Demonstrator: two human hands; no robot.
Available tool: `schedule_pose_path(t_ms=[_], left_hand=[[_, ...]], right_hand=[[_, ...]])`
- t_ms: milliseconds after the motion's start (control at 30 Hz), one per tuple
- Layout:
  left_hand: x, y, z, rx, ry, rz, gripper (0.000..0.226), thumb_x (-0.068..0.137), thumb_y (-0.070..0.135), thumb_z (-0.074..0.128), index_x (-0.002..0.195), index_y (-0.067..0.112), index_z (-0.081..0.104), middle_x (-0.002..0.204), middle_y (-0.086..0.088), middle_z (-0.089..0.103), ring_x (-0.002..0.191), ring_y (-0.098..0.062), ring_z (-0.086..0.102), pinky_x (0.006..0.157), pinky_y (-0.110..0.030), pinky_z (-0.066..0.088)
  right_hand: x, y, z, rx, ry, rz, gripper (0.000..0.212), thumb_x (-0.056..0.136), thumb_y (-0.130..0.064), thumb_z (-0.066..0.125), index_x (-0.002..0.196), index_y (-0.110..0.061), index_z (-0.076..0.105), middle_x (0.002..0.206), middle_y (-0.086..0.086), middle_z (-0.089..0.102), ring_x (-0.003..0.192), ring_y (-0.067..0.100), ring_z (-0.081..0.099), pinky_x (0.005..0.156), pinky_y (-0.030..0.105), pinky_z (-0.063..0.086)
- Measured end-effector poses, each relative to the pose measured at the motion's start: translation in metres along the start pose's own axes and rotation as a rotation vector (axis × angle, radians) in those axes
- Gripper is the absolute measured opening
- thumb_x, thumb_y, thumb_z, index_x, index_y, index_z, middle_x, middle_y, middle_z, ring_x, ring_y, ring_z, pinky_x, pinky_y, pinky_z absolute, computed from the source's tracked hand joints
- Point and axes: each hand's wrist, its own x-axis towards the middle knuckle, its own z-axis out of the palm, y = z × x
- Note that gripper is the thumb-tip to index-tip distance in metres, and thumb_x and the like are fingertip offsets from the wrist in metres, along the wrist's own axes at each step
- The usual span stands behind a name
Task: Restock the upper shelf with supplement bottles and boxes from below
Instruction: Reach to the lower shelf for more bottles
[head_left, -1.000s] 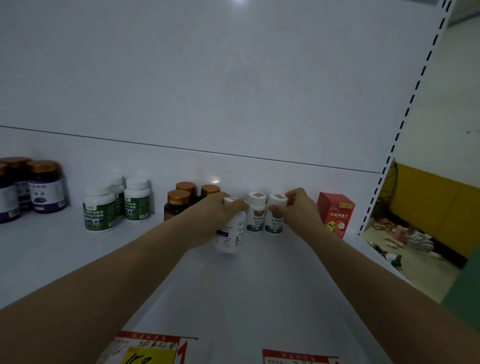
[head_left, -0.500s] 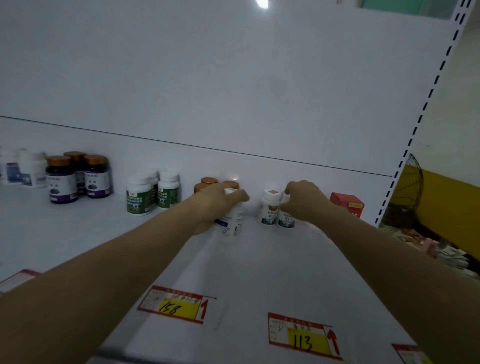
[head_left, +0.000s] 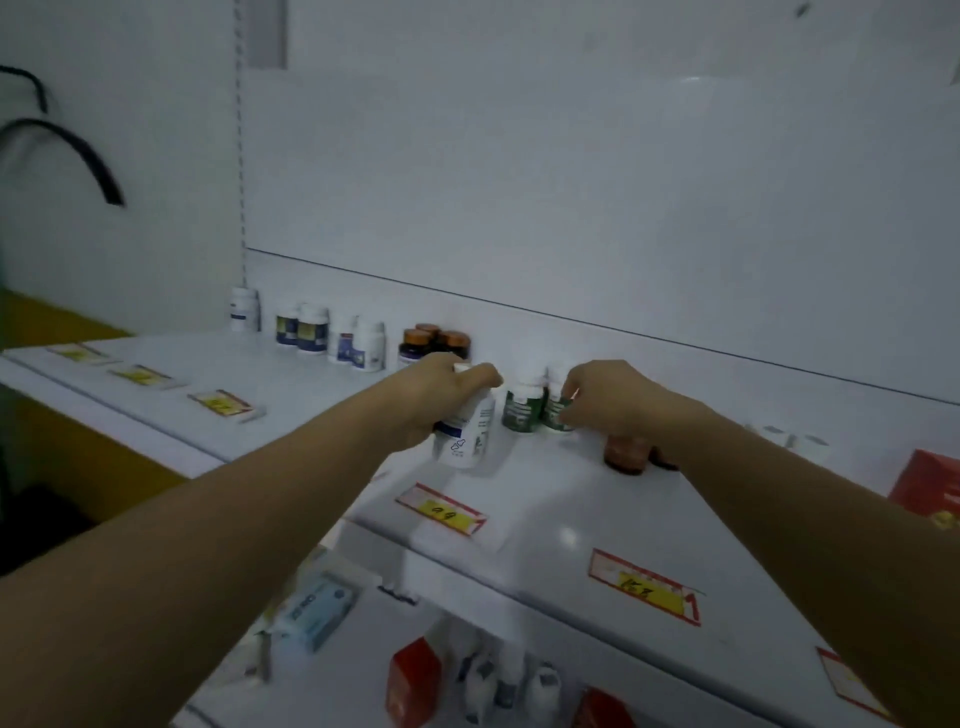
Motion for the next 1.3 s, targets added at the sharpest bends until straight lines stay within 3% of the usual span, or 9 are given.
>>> schedule_pose_path(t_ms=[200, 400, 567, 767, 867, 1000, 1100, 1200, 1300], left_hand=[[-0.025, -0.024, -0.145, 0.043, 0.101, 0.001, 0.041, 0.09, 0.027, 0.057, 0.117, -0.003, 0.054, 0.113, -0.022, 0.061, 0.105, -0.034, 0.058, 0.085, -0.039, 0.045], [-0.035, -0.05, -0.268, 0.016, 0.153, -0.033, 0.025, 0.093, 0.024, 0.055, 0.107, 0.004, 0.052, 0.102, -0.014, 0.059, 0.083, -0.019, 0.056, 0.073, -0.032, 0.046], [-0.013, -0.077, -0.343, -0.016, 0.207, -0.049, 0.036, 0.09, 0.023, 0.06, 0.117, 0.0, 0.055, 0.111, -0.015, 0.061, 0.089, -0.021, 0.058, 0.083, -0.038, 0.046], [0.052, -0.096, -0.407, -0.082, 0.222, 0.02, 0.035, 0.087, 0.025, 0.064, 0.112, 0.002, 0.055, 0.098, -0.008, 0.062, 0.089, -0.018, 0.059, 0.082, -0.038, 0.049], [0.089, -0.1, -0.431, -0.094, 0.236, 0.044, 0.041, 0.085, 0.026, 0.067, 0.115, 0.001, 0.053, 0.1, -0.01, 0.063, 0.092, -0.022, 0.061, 0.08, -0.039, 0.052], [0.137, -0.101, -0.457, -0.016, 0.172, 0.048, 0.04, 0.083, 0.023, 0.069, 0.113, -0.001, 0.056, 0.094, -0.009, 0.066, 0.085, -0.021, 0.064, 0.073, -0.032, 0.055], [0.171, -0.102, -0.465, 0.091, 0.135, 0.075, 0.036, 0.08, 0.027, 0.072, 0.104, 0.003, 0.062, 0.093, -0.004, 0.065, 0.089, -0.021, 0.063, 0.084, -0.034, 0.053], [0.203, -0.102, -0.466, 0.234, 0.104, 0.116, 0.03, 0.077, 0.028, 0.074, 0.098, 0.011, 0.063, 0.088, 0.003, 0.061, 0.084, -0.014, 0.058, 0.076, -0.028, 0.045], [0.239, -0.098, -0.47, 0.38, 0.077, 0.213, 0.038, 0.073, 0.03, 0.078, 0.101, 0.009, 0.065, 0.096, -0.003, 0.063, 0.092, -0.021, 0.059, 0.071, -0.027, 0.048]], right_hand=[[0.028, -0.142, 0.008, 0.06, -0.032, -0.09, 0.042, 0.091, -0.031, 0.058, 0.125, -0.007, 0.056, 0.126, 0.009, 0.059, 0.116, 0.025, 0.055, 0.088, 0.024, 0.041], [0.067, -0.26, 0.024, 0.083, -0.062, -0.147, 0.045, 0.092, -0.034, 0.056, 0.125, -0.004, 0.057, 0.129, 0.012, 0.057, 0.117, 0.026, 0.054, 0.098, 0.032, 0.045], [0.116, -0.328, 0.041, 0.091, -0.071, -0.176, 0.044, 0.091, -0.035, 0.057, 0.124, -0.007, 0.058, 0.128, 0.01, 0.058, 0.116, 0.024, 0.054, 0.095, 0.029, 0.043], [0.202, -0.376, 0.062, 0.059, -0.057, -0.187, 0.039, 0.09, -0.034, 0.057, 0.115, -0.005, 0.061, 0.119, 0.01, 0.061, 0.093, 0.021, 0.052, 0.076, 0.025, 0.04], [0.24, -0.395, 0.067, 0.062, -0.068, -0.19, 0.038, 0.091, -0.032, 0.055, 0.117, -0.004, 0.06, 0.119, 0.011, 0.06, 0.103, 0.024, 0.054, 0.076, 0.025, 0.037], [0.28, -0.407, 0.073, 0.046, -0.103, -0.151, 0.04, 0.092, -0.033, 0.054, 0.118, -0.004, 0.061, 0.121, 0.011, 0.061, 0.11, 0.024, 0.055, 0.086, 0.028, 0.043], [0.301, -0.409, 0.079, 0.025, -0.111, -0.108, 0.04, 0.092, -0.034, 0.054, 0.117, -0.004, 0.061, 0.121, 0.012, 0.061, 0.111, 0.026, 0.056, 0.083, 0.027, 0.042], [0.31, -0.413, 0.082, 0.018, -0.112, -0.059, 0.039, 0.094, -0.03, 0.051, 0.121, -0.003, 0.059, 0.123, 0.012, 0.059, 0.112, 0.026, 0.056, 0.09, 0.028, 0.042], [0.319, -0.414, 0.09, 0.036, -0.118, 0.006, 0.032, 0.093, -0.028, 0.052, 0.116, -0.007, 0.061, 0.11, 0.011, 0.059, 0.093, 0.022, 0.053, 0.075, 0.025, 0.04]])
